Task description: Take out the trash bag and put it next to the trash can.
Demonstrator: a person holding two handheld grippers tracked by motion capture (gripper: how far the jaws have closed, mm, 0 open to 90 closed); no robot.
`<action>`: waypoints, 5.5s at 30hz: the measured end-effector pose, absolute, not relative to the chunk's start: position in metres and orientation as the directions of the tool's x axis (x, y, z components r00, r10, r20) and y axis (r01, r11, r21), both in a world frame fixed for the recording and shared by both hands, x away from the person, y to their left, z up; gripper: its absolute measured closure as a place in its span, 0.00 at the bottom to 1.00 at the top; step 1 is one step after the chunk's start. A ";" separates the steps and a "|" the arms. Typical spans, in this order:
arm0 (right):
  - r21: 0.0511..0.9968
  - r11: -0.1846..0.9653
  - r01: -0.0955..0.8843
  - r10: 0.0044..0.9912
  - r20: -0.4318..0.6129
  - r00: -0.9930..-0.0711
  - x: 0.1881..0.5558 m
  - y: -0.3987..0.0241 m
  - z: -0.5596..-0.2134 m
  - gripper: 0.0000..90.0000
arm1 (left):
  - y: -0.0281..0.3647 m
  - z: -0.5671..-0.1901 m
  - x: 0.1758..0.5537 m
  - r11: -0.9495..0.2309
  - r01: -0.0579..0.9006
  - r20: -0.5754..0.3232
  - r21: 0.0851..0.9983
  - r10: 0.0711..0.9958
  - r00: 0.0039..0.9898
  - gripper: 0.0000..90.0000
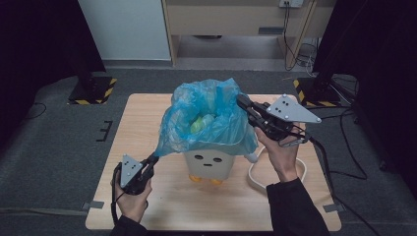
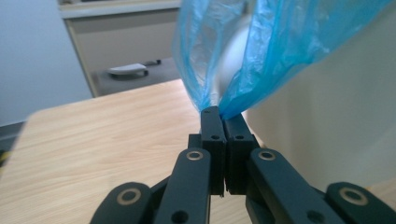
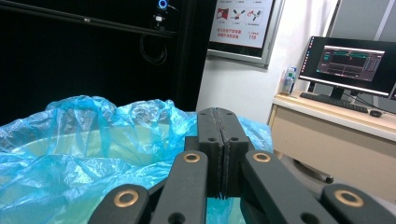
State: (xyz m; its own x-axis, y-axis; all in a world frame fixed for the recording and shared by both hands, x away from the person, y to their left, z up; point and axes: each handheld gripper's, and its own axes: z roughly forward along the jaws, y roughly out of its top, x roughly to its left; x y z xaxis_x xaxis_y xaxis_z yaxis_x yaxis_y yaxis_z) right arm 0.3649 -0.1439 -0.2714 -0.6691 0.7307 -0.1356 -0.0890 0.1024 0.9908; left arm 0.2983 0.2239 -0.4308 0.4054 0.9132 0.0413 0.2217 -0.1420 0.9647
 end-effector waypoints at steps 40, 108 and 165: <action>0.993 0.083 -0.086 0.780 -0.119 -0.614 0.368 -0.151 -0.266 1.00 | 0.246 -0.385 0.287 -0.029 0.136 -0.041 0.990 0.874 0.484 0.30; 0.992 0.082 -0.094 0.763 -0.123 -0.635 0.365 -0.150 -0.266 1.00 | 0.165 -0.286 0.342 0.049 0.100 -0.096 0.994 0.834 0.544 0.57; 0.990 0.002 -0.143 0.595 -0.116 -0.795 0.364 -0.136 -0.258 1.00 | 0.074 -0.283 0.335 0.102 -0.020 -0.057 0.995 0.697 0.715 0.69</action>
